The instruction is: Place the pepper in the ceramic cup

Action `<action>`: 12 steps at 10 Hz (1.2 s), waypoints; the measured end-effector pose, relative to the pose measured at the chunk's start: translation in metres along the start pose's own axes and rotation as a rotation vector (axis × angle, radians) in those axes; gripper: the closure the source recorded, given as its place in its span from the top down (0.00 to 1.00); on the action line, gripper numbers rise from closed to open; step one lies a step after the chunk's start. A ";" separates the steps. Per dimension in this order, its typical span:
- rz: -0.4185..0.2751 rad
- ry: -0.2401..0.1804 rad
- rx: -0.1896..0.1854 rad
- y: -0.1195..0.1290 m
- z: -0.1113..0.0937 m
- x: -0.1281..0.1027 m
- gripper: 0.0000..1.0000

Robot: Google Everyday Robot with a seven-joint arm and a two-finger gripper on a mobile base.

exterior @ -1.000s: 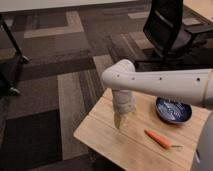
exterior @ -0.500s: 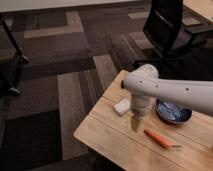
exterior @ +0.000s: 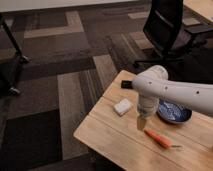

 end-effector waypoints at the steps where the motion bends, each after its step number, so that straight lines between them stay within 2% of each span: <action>1: 0.000 0.000 0.000 0.000 0.000 0.000 0.65; 2: -0.006 0.004 0.007 -0.001 0.000 0.000 0.65; 3: -0.030 0.020 0.043 -0.007 0.001 0.003 0.65; 4: -0.065 0.023 0.099 -0.018 0.001 0.008 0.65; 5: -0.089 0.014 0.132 -0.024 0.001 0.015 0.65; 6: -0.109 0.008 0.160 -0.026 0.005 0.031 0.65; 7: -0.107 0.001 0.159 -0.024 0.008 0.037 0.65; 9: -0.061 -0.018 0.129 -0.023 0.021 0.066 0.65; 12: -0.026 -0.033 0.086 -0.021 0.042 0.081 0.65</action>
